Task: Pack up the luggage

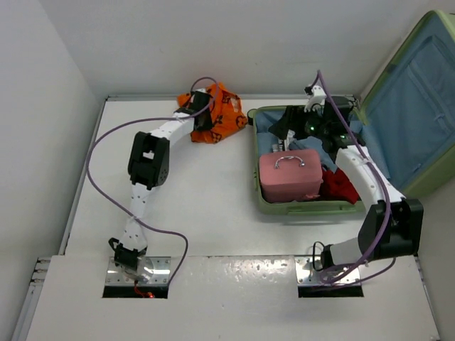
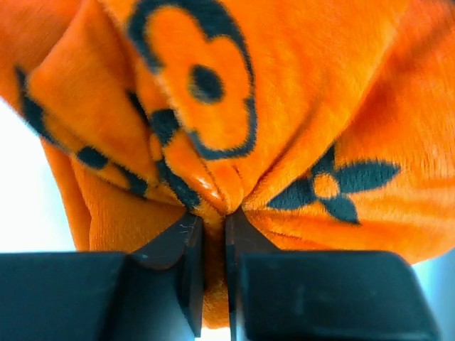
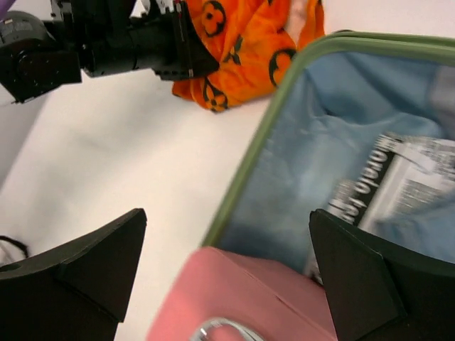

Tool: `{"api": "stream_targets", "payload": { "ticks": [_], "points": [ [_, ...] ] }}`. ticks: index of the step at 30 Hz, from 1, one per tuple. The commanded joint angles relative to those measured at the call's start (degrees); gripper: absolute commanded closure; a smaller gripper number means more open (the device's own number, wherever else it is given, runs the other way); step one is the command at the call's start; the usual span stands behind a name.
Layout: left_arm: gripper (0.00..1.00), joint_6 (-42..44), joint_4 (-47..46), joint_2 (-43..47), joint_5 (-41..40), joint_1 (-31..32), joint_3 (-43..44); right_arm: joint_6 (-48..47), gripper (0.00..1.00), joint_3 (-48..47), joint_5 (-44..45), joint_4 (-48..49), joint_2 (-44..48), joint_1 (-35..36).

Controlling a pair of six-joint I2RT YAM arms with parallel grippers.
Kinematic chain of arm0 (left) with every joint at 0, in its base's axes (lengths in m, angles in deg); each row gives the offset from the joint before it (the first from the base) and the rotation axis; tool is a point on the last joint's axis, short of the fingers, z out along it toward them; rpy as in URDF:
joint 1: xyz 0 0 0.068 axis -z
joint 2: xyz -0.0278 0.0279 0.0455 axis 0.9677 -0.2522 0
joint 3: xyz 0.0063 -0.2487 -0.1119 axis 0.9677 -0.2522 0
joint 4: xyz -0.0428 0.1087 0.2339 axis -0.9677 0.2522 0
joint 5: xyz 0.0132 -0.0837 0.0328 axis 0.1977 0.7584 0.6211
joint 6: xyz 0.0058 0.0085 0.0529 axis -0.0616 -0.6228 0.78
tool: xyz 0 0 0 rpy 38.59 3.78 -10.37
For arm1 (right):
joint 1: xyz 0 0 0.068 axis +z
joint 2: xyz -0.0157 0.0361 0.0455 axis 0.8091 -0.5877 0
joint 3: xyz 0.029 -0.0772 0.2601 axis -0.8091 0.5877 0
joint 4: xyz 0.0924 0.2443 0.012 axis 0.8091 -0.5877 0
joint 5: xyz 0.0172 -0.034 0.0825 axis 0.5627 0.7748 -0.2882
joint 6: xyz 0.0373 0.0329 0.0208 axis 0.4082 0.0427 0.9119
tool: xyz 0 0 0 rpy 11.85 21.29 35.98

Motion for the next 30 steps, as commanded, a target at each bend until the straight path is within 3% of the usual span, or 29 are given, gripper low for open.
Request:
{"api": "stream_targets", "payload": {
  "ticks": [1,3,8,12,21,30],
  "points": [
    [0.91,-4.9,9.3,6.2,8.8,-3.9,-8.6,9.1,0.04,-1.5,1.3,8.6,-2.6,3.7],
    [1.0,-8.6,6.7,10.5,13.7,-6.6,-16.2,12.7,0.04,-1.7,5.1,11.1,-4.3,7.2],
    [1.0,-19.8,-4.3,22.6,24.2,-11.6,-33.0,15.1,0.01,-3.8,15.3,13.5,-10.4,15.9],
    [1.0,-25.3,-7.9,29.6,29.9,-13.0,-38.4,17.5,0.0,-7.7,21.2,8.5,-16.4,20.2],
    [1.0,-34.9,-13.3,31.2,40.1,-13.5,-41.0,22.3,0.0,-7.7,17.7,6.0,-21.6,25.7],
    [1.0,-44.8,-24.1,30.6,47.3,-13.5,-44.8,42.3,0.0,-4.6,8.2,11.5,-25.1,24.8]
  ]
}}
